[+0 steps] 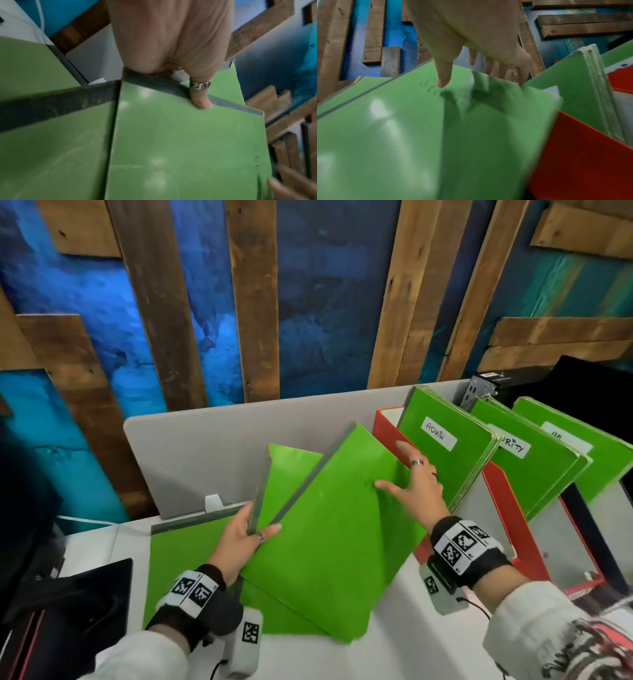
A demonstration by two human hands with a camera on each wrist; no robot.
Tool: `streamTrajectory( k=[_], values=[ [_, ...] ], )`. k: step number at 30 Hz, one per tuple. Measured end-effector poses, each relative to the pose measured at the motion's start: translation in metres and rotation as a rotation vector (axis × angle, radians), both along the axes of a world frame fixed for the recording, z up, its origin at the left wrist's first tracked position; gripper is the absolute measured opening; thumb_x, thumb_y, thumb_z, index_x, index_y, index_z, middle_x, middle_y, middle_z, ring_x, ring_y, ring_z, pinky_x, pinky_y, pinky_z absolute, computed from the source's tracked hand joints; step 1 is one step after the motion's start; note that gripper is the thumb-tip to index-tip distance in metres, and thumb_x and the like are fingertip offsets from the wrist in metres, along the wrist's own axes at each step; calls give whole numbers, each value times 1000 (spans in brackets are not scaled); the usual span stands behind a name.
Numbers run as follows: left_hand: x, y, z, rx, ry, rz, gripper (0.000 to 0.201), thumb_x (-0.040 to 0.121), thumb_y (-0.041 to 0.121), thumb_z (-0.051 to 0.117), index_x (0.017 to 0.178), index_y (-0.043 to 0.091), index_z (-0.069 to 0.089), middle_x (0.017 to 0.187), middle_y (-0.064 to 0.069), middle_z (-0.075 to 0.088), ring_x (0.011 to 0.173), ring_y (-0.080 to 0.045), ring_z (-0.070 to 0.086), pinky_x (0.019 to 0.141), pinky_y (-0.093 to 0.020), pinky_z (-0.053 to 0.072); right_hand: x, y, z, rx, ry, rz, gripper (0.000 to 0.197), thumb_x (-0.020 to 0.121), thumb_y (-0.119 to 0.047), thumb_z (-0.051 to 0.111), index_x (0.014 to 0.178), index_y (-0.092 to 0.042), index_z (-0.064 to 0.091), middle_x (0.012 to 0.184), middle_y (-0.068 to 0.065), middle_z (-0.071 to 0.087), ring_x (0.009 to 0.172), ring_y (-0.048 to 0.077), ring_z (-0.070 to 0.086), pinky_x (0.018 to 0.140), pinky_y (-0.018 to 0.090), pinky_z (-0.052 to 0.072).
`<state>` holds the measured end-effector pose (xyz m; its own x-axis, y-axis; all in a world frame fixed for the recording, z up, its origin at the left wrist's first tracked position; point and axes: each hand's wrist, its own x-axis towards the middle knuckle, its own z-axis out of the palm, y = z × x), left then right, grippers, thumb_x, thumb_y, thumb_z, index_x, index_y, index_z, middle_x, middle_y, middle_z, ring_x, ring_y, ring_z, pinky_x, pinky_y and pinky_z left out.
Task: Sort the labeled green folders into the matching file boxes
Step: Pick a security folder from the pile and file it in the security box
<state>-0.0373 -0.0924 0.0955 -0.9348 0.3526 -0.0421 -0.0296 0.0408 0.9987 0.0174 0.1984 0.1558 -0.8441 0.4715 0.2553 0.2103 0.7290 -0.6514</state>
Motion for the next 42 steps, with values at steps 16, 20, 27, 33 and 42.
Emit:
streamTrajectory(
  k=[16, 20, 27, 33, 42],
  values=[
    [-7, 22, 18, 125, -62, -51, 50, 63, 9, 80, 105, 23, 57, 110, 2, 66, 107, -17, 60, 98, -35, 45, 37, 27, -22, -1271, 287, 295, 76, 64, -12, 72, 134, -6, 44, 127, 18, 60, 116, 35, 58, 94, 53, 48],
    [-8, 27, 21, 94, -82, -92, 108, 20, 45, 94, 115, 9, 57, 115, -7, 68, 112, -26, 61, 103, -46, 43, 35, 34, -17, -1188, 323, 342, 68, 63, -19, 71, 127, -22, 49, 123, 1, 65, 114, 22, 61, 93, 43, 51],
    [-7, 42, 37, 72, -14, -99, 102, 19, 48, 93, 111, 15, 64, 108, 0, 72, 107, -19, 65, 99, -42, 47, 38, 36, -13, -1097, 258, 464, 68, 62, -11, 73, 126, -17, 49, 118, 6, 67, 108, 21, 65, 81, 31, 56],
    [1, 50, 45, 45, 57, -126, 76, 23, 52, 91, 91, 25, 71, 97, 1, 74, 94, -14, 68, 86, -29, 51, 42, 46, -14, -1006, 102, 534, 68, 63, -11, 83, 124, -14, 55, 115, 14, 67, 102, 22, 67, 83, 32, 56],
    [0, 56, 42, 39, -32, -172, 66, 24, 43, 94, 81, 17, 73, 85, -3, 75, 83, -16, 71, 81, -33, 54, 60, 59, 3, -791, -90, 580, 39, 68, -11, 78, 105, -16, 68, 105, -5, 72, 98, 8, 67, 83, 17, 51]
  ],
)
